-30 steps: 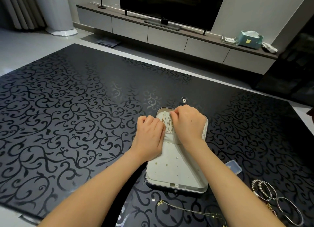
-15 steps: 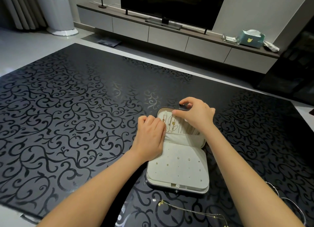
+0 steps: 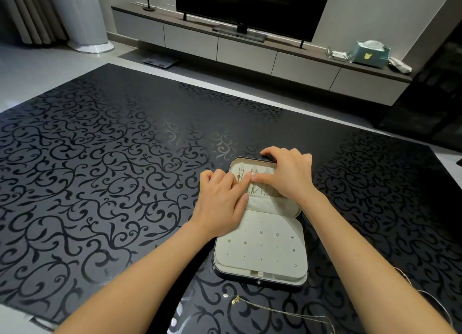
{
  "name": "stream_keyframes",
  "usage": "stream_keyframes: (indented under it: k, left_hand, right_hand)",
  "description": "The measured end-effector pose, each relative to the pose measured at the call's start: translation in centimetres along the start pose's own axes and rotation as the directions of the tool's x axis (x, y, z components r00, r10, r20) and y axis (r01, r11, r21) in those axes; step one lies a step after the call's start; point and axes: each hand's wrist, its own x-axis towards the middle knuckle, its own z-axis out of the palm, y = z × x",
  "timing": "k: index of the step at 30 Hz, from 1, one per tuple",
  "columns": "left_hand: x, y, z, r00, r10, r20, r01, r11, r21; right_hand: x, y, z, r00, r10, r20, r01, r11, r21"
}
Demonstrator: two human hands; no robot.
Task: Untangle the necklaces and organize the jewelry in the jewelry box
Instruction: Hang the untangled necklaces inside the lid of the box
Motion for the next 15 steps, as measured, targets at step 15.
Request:
stream_keyframes:
  k: [15]
  left_hand:
    - [-0.09,0.17,-0.26,0.999,-0.039,-0.021,0.038,0.998,-0.052]
  right_hand:
    - [-0.68,0.00,0.40,0.996,-0.058,0.068,0.063,0.995,-0.075]
